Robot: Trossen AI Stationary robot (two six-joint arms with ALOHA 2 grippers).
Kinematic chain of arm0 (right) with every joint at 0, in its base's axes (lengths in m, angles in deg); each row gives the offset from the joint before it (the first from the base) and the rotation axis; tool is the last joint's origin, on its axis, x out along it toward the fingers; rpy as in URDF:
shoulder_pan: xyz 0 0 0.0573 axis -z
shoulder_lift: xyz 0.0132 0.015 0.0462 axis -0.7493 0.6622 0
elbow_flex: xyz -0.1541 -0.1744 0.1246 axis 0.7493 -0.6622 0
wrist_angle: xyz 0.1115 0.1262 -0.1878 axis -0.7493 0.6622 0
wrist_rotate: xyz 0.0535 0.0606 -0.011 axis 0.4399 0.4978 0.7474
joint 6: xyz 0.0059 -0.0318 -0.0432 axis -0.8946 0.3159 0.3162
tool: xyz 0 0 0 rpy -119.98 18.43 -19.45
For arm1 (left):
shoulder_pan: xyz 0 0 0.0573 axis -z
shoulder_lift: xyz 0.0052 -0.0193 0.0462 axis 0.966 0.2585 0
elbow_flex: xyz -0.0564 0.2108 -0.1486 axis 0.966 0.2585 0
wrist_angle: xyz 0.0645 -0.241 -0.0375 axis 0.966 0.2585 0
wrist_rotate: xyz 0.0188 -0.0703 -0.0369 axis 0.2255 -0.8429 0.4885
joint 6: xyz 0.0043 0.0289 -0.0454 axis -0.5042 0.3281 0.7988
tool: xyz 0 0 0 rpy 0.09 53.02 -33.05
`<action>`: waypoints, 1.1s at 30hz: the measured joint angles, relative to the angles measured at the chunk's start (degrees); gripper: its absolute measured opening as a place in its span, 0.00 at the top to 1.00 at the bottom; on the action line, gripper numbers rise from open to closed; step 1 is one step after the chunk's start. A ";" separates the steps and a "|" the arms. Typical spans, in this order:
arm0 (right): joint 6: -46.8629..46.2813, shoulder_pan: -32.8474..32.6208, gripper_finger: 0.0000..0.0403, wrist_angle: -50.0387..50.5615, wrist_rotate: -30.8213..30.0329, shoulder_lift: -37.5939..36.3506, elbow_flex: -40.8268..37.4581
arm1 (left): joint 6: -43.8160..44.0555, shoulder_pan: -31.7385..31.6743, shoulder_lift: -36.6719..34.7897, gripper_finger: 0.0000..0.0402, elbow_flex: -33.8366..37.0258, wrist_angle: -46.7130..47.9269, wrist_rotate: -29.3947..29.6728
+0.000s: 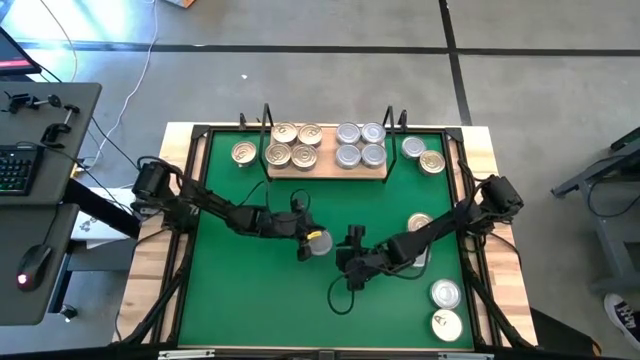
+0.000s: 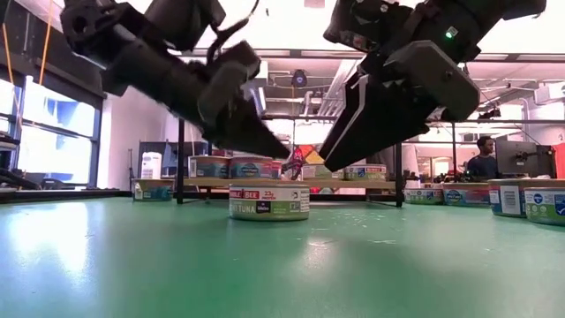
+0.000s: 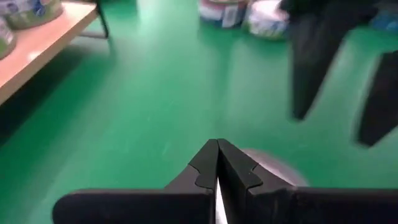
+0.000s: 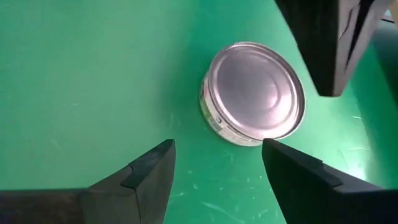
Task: Stack canned seafood by type on shelf
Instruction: Put the green white tuna can on the shelf
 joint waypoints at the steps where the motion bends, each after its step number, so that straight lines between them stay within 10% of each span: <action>1: -0.01 0.01 0.42 -0.03 0.00 0.00 0.00 | -0.23 -0.36 0.44 1.00 0.06 0.35 0.02; 33: 0.38 -1.21 0.42 -2.89 1.71 0.00 0.02 | 1.20 -0.97 2.17 1.00 0.25 5.35 0.42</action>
